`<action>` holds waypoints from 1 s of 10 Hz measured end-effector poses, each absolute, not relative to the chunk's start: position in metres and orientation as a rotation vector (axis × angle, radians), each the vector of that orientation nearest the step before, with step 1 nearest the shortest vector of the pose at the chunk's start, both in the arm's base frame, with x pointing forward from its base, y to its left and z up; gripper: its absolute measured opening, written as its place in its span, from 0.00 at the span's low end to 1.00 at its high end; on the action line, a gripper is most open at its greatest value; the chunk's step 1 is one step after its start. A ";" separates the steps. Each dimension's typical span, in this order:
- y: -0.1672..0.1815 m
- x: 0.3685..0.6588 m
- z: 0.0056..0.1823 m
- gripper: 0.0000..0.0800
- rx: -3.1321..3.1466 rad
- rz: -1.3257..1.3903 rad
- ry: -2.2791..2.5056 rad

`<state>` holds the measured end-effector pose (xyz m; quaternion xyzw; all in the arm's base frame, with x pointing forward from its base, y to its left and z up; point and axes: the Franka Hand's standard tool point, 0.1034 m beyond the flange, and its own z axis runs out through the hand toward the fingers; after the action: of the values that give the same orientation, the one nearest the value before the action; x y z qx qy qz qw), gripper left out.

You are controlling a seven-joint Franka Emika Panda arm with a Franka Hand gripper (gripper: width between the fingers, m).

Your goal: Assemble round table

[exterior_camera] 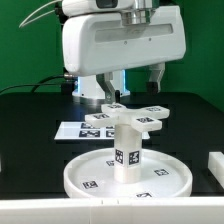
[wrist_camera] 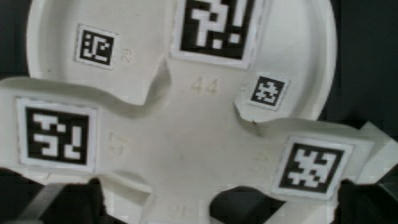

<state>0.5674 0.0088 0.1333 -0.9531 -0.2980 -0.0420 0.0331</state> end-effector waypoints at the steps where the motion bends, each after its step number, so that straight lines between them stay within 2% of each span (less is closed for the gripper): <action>1: 0.008 0.567 0.133 0.81 -2.918 -0.128 -0.981; 6: 0.003 0.572 0.126 0.81 -2.729 -0.110 -1.603; 10: 0.000 0.569 0.110 0.81 -2.714 -0.064 -1.625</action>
Offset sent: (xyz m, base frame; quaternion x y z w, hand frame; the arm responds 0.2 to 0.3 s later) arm 0.0024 0.0072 -0.0022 -0.0235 0.0127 -0.2378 0.9709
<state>0.5694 0.0000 0.1100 -0.8577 -0.5136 -0.0203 -0.0111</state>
